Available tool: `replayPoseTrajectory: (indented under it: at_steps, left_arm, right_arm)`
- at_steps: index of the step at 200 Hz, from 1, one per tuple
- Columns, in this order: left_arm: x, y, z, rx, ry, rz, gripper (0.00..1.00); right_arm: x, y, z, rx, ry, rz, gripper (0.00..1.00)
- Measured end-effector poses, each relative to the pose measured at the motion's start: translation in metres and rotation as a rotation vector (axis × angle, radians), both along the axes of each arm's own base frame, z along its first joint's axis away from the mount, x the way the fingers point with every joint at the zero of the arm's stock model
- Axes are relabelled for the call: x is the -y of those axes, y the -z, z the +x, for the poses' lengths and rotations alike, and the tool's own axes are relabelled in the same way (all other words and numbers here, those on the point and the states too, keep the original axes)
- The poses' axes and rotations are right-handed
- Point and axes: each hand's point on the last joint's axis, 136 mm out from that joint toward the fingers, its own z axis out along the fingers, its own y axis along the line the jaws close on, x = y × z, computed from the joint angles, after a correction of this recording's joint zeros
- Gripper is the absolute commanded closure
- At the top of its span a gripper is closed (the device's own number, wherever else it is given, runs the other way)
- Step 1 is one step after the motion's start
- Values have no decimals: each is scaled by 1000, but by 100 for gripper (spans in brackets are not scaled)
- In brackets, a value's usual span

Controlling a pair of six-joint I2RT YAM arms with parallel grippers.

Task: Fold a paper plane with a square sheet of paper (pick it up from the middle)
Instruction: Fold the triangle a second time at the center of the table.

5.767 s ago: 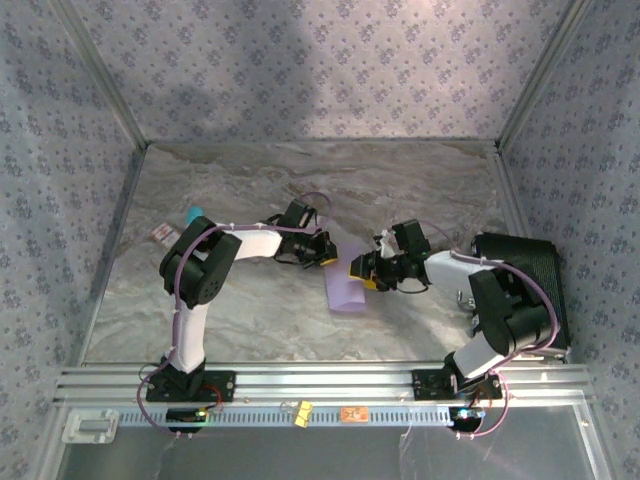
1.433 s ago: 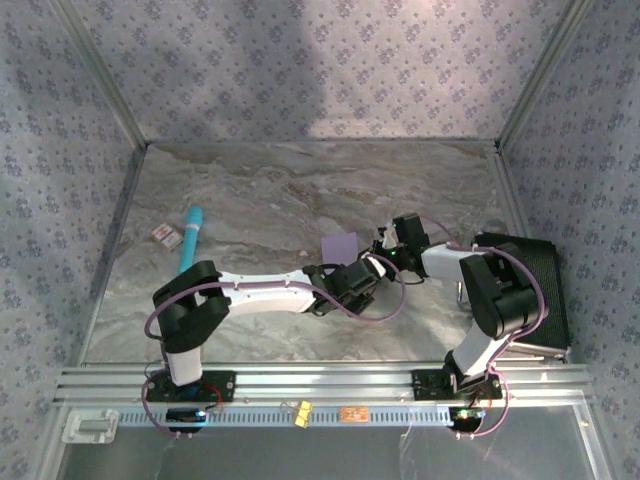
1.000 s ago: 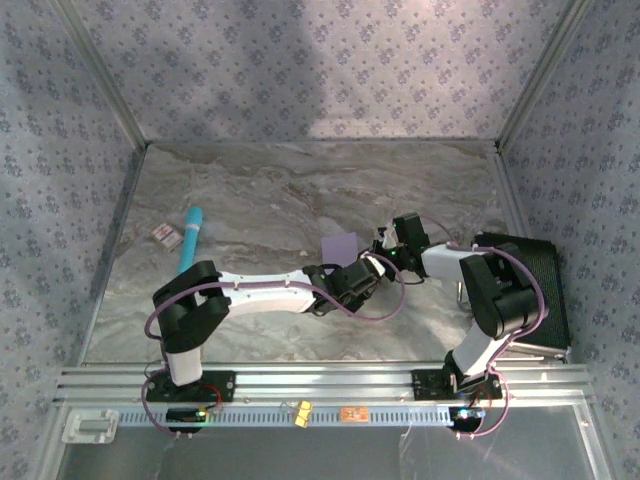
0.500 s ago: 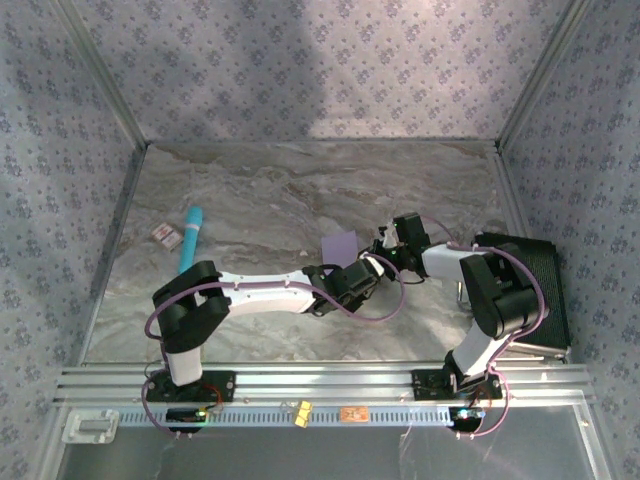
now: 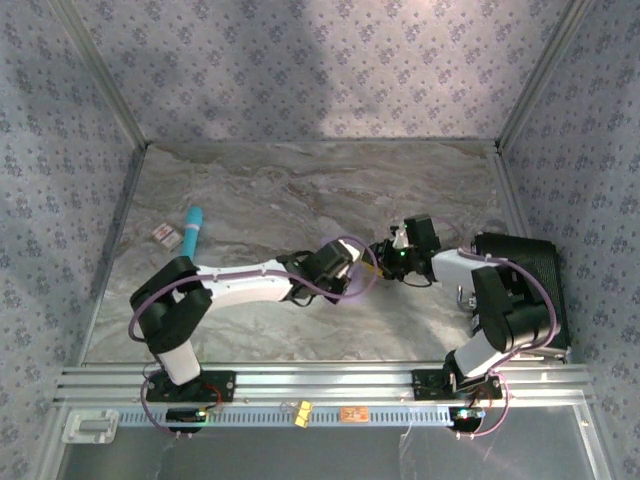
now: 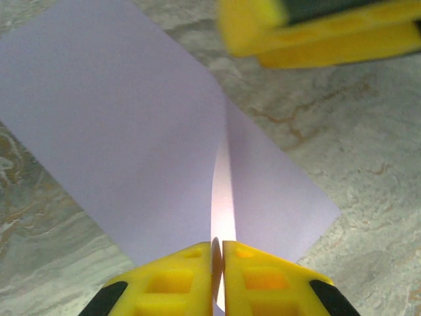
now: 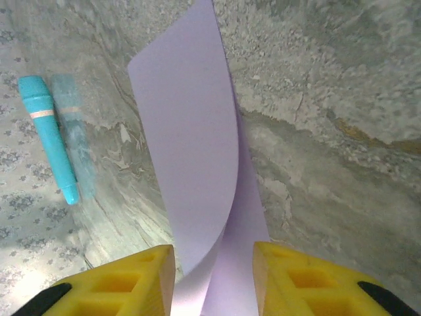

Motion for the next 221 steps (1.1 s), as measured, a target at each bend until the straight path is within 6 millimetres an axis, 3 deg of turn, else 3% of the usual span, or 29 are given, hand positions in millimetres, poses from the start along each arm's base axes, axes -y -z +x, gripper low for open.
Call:
replayPoseTrajectory:
  at_steps: [41,92,120,221]
  left_arm:
    - [-2,0,5,-122,-29,-140,85]
    - [-1,1,1,-221,-24,-224,84]
    - [-1,1,0,-256,-20,-254,81]
    - [0,-2,3,-313,-33,-359,77]
  right_arm:
    - [2,-2,-15,13,5,-12,72]
    - [-26,5,-44,-12,-75,-7,87]
    - [-36,0,-45,8,-90,11,90]
    - [-41,-2,-38,18,-71,35,92]
